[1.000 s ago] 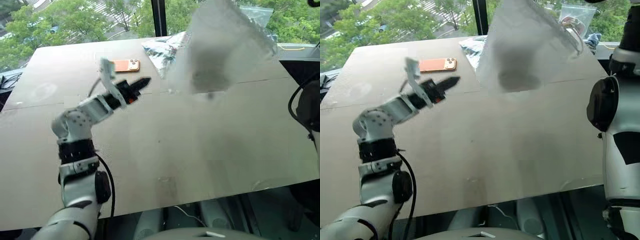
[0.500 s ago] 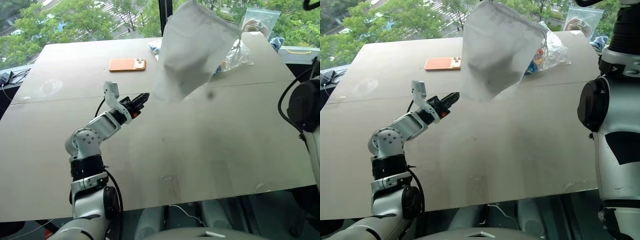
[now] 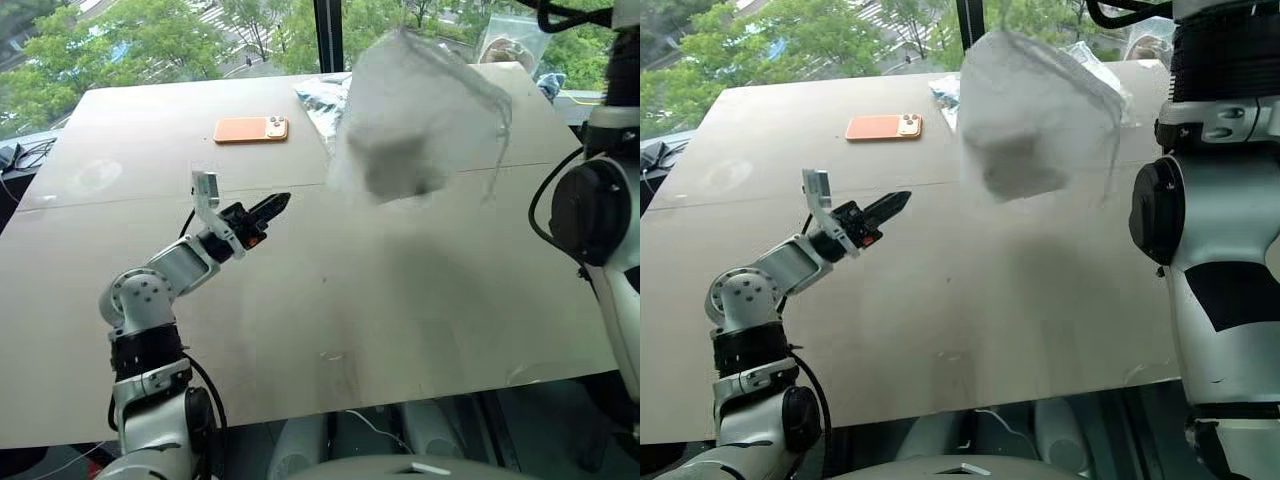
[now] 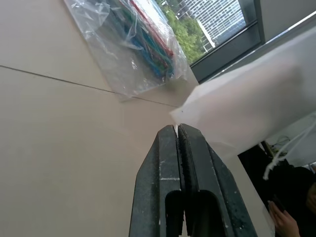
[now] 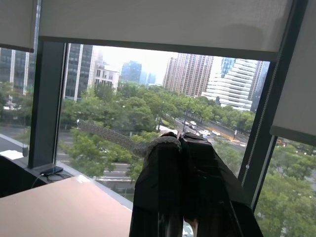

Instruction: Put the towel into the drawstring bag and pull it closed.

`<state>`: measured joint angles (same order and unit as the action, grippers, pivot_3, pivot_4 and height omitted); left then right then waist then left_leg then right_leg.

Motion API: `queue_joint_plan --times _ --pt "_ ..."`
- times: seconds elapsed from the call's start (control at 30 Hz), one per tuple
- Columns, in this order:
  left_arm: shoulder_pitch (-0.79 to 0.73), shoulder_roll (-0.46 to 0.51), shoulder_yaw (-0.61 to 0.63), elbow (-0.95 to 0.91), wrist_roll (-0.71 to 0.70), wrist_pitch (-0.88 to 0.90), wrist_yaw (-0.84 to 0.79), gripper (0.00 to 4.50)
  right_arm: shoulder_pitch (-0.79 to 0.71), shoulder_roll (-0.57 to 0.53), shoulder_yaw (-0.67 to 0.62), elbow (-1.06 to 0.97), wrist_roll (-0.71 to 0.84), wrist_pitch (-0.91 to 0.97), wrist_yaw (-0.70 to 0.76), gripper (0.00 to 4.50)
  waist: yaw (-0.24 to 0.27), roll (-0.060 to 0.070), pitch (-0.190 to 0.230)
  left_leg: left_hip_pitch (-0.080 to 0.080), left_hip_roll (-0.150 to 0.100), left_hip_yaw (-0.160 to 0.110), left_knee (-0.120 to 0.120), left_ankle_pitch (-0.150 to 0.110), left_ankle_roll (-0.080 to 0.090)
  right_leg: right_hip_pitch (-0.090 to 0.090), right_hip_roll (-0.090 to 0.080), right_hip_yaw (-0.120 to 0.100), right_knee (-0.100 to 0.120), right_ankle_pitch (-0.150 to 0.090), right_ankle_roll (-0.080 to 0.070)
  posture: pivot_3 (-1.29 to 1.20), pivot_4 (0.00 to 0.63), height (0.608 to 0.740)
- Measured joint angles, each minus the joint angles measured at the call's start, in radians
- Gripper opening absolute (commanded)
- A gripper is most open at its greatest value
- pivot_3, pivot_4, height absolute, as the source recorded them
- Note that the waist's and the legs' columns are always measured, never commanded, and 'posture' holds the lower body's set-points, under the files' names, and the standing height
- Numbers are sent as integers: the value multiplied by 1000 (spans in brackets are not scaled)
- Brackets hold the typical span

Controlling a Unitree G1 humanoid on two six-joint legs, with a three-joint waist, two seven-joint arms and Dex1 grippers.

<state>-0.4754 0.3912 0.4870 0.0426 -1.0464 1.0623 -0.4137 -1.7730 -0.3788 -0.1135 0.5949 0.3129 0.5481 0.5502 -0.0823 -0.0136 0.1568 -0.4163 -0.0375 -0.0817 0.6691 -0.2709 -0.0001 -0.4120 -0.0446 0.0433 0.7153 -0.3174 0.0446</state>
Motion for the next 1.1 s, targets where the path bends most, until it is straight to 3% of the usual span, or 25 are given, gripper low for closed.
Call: queue_joint_plan --times 0.13,0.23,0.4,0.5,0.57,0.63,0.67,0.73,0.77,0.8,0.93,1.1 --pt "1 -19 63 -23 -51 -33 62 52 -27 -10 21 84 -64 -110 -27 0 -1 -1 -1 0 0 0 0 0 0 1 0 0 -1 0 0 0 150 740" --pt "2 -18 64 -60 -72 -42 79 52 32 -73 32 231 -136 -228 -66 0 10 -10 -6 2 0 -2 1 0 0 5 0 -1 -2 0 0 0 150 740" --pt "35 -29 17 -141 -94 -39 96 52 295 -223 43 563 -242 -325 -119 0 34 -12 -7 1 -3 -4 2 0 0 8 -3 -1 -4 0 0 0 150 740" --pt "53 -38 -49 -175 -90 -37 96 840 466 -266 71 623 -289 -312 -81 0 29 -8 -5 0 -2 -1 1 0 0 5 -2 -1 -3 0 0 0 150 740" --pt "57 -35 -100 -212 -76 -37 92 1764 580 -293 81 599 -303 -280 -31 0 22 -8 -5 0 0 0 1 0 0 5 -1 0 -3 0 0 0 150 740" --pt "59 -25 -150 -242 -52 -39 83 2592 720 -319 89 456 -296 -209 42 0 10 -7 -5 0 2 3 2 0 1 6 1 0 -3 0 0 0 150 740" --pt "60 -8 -212 -275 -17 -44 62 3124 863 -335 79 270 -267 -114 84 0 9 -7 -5 0 3 3 2 0 1 7 2 0 -3 0 0 0 150 740" --pt "56 7 -268 -301 17 -52 39 3823 958 -328 75 143 -240 -34 103 0 3 -6 -6 2 4 6 3 0 1 7 3 2 -3 0 0 0 150 740" --pt "44 37 -361 -328 87 -82 -4 4352 1056 -313 46 -18 -205 49 96 0 -1 -4 -7 2 4 6 3 0 1 7 3 3 -2 0 0 0 150 740" --pt "31 60 -433 -341 136 -99 -39 4352 1108 -298 28 -129 -175 110 90 0 -3 -3 -7 3 5 7 3 0 1 7 5 4 -2 0 0 0 150 740" --pt "-87 3 -643 -246 296 -194 -135 4352 1159 -247 -43 -400 -107 241 10 0 5 0 -8 12 5 6 4 -1 1 15 7 5 -2 1 -1 0 150 740" --pt "-177 -26 -767 -40 465 -245 -195 4352 1112 -242 -122 -475 -93 260 -95 0 26 0 -8 18 4 6 1 -2 3 21 9 5 -4 1 -1 0 150 740"
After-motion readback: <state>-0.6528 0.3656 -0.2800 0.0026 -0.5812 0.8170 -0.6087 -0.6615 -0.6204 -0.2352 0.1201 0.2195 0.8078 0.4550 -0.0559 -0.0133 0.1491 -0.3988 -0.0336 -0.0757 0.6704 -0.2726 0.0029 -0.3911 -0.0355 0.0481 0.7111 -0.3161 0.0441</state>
